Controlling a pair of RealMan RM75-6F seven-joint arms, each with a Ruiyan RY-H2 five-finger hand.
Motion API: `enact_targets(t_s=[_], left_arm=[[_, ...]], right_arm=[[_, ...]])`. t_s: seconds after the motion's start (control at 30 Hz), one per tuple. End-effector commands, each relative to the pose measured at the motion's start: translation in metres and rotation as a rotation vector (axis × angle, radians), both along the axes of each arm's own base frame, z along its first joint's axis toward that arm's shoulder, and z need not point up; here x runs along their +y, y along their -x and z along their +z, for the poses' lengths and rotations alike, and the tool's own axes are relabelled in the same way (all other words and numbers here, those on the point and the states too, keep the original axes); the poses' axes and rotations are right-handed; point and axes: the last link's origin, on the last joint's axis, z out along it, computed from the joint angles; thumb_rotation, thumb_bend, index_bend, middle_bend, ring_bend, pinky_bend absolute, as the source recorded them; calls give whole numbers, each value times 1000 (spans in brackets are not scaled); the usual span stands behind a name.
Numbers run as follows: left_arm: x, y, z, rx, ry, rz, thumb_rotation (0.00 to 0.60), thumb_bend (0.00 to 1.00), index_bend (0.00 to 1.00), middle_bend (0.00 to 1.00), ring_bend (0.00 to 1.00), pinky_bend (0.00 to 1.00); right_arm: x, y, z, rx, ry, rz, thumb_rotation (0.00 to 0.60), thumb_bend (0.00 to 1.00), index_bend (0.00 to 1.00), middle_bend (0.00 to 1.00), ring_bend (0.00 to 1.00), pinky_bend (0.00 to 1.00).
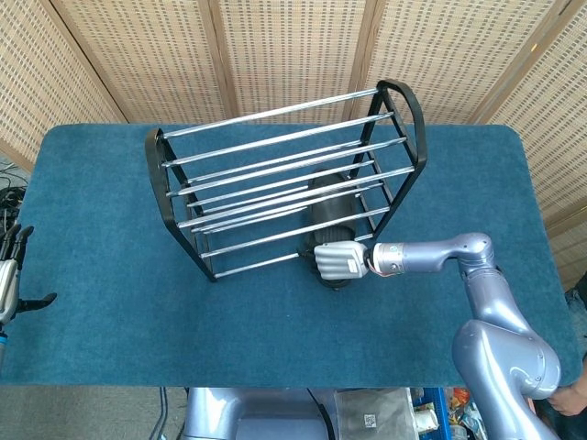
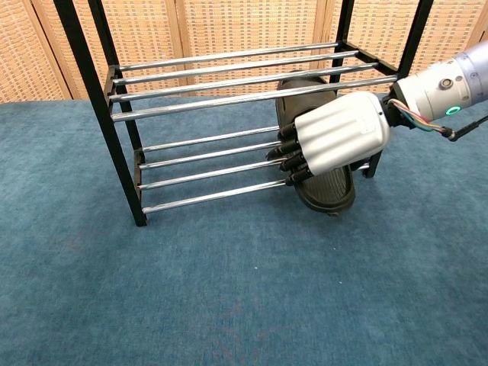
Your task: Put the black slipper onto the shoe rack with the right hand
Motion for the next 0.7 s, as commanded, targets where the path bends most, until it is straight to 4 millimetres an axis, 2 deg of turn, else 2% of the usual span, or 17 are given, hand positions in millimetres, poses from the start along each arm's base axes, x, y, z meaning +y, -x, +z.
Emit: enact_targets(t_s=[0.03, 0.07, 0.13, 0.17, 0.23, 0.3, 0.4, 0.7], left_arm=[[0, 0, 0, 1, 1, 1, 600, 125, 0, 0, 0, 0], [0, 0, 0, 1, 2, 1, 600, 125, 0, 0, 0, 0], [0, 0, 0, 1, 1, 1, 600, 125, 0, 0, 0, 0], [0, 0, 0, 1, 1, 2, 600, 125, 0, 0, 0, 0], [0, 0, 0, 0, 1, 2, 600, 125, 0, 0, 0, 0], [1, 0, 0, -1, 1, 2, 600, 125, 0, 0, 0, 0], [0, 0, 0, -2, 3, 1, 600, 125, 0, 0, 0, 0], [0, 0, 1, -6, 4, -3, 600, 125, 0, 0, 0, 0]], right_arm=[[-1, 0, 0, 1, 6, -3, 600, 755, 569, 295, 129, 325], [-2, 0, -1, 1, 10, -5, 600, 755, 554, 281, 117, 299], [-3, 0, -1, 1, 19, -8, 600, 694, 478, 225, 71, 213], [-4, 1, -1, 1, 25, -13, 600, 605, 400, 166, 35, 127], [-7, 2, -1, 12, 55, -3, 600, 430, 277, 63, 1, 21], [-9, 3, -1, 15, 84, 2, 600, 320, 178, 4, 0, 0], [-14, 4, -2, 12, 142, 14, 600, 275, 100, 0, 0, 0], [-12, 9, 0, 16, 175, 35, 600, 266, 87, 0, 0, 0]])
